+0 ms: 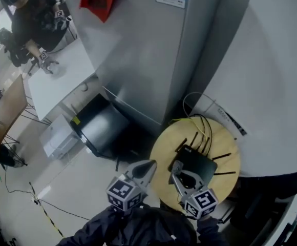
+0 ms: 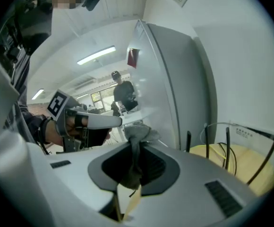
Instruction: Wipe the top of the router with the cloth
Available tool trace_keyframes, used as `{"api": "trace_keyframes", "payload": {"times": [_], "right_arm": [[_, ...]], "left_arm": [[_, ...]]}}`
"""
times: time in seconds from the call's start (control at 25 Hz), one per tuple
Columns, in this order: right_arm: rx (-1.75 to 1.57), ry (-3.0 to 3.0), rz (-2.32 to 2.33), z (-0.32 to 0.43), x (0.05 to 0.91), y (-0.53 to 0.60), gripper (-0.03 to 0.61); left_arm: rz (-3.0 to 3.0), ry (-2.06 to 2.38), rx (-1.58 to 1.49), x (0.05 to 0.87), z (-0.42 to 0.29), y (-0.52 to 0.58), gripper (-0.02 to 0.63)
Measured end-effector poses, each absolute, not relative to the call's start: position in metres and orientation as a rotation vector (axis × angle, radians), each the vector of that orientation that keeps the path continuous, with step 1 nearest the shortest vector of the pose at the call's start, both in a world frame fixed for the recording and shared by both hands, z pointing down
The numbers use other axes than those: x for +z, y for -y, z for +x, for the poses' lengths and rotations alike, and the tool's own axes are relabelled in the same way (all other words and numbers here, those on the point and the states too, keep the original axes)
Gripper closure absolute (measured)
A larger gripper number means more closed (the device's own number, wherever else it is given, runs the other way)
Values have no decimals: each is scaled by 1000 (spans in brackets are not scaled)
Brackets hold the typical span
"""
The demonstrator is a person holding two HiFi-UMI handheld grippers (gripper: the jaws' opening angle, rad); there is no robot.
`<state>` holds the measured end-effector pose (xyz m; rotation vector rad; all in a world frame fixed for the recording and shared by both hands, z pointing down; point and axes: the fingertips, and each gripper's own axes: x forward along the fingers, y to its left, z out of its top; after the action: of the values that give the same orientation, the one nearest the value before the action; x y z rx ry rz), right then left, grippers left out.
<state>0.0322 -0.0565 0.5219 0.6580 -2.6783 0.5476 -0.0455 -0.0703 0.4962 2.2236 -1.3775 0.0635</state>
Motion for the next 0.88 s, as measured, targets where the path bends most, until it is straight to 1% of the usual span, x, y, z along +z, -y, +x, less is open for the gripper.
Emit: {"api": "trace_keyframes", "payload": {"times": [0.24,0.4,0.64,0.88], "right_arm": [[659,2578,993,14,530,72,508],[726,2508,1151,13,541,70,507],[830,2392,1346,43,571,63,508],[864,2331,1407,81,598,73,508]], "left_arm": [[2379,1101,112,497,-61,84,612],[2414,948,127,504,-57,87,612],[2436,798,200,527,-35,90,612],[2438,748,232,530,-18,99,612]]}}
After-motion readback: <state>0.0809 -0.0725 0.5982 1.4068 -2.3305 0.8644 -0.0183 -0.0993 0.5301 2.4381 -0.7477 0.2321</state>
